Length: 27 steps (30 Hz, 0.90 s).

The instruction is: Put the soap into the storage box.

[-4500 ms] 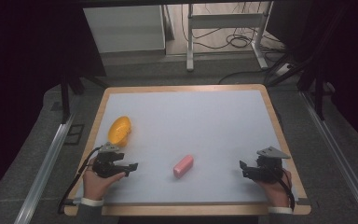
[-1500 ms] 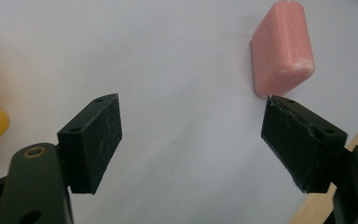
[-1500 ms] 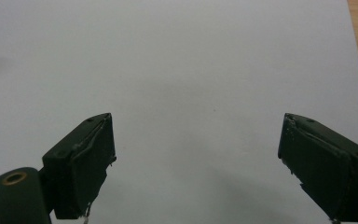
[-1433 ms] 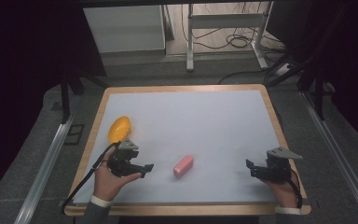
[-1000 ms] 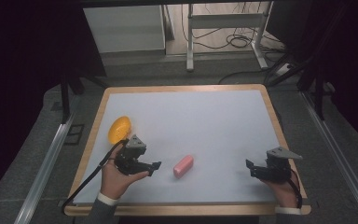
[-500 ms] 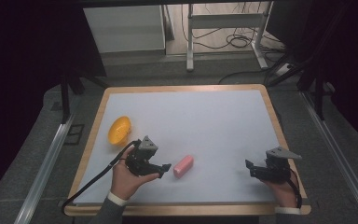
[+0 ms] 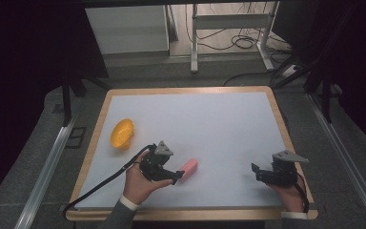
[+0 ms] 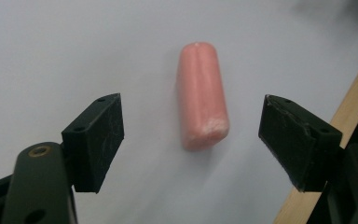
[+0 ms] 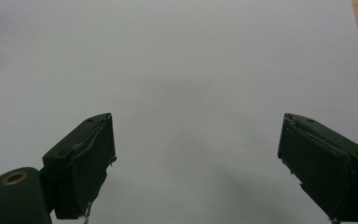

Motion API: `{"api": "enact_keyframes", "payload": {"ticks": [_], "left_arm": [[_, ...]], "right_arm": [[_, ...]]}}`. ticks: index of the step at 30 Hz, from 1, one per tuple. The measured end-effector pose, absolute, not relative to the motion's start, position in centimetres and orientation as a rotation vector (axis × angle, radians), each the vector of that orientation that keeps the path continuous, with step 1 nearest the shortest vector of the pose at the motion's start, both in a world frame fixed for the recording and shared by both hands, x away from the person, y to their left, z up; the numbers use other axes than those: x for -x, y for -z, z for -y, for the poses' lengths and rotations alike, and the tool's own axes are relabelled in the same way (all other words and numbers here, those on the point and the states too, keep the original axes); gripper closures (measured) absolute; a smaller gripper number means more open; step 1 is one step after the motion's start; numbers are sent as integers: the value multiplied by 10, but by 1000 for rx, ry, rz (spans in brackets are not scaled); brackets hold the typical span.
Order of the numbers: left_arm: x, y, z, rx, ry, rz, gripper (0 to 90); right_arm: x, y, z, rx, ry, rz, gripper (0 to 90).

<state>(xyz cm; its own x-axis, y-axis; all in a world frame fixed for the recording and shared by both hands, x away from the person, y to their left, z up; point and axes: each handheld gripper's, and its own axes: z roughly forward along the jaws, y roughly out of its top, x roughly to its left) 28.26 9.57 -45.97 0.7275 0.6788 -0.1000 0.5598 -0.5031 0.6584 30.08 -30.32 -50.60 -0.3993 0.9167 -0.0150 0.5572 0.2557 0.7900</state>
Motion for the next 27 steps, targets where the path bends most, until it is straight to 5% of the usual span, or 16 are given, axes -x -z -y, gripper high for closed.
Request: {"api": "enact_keyframes", "payload": {"ticks": [27], "left_arm": [[-296, 477, -71, -2297, -162, -937, 238]], "right_arm": [[-302, 508, 304, -1342, -985, -2059, 106]]}}
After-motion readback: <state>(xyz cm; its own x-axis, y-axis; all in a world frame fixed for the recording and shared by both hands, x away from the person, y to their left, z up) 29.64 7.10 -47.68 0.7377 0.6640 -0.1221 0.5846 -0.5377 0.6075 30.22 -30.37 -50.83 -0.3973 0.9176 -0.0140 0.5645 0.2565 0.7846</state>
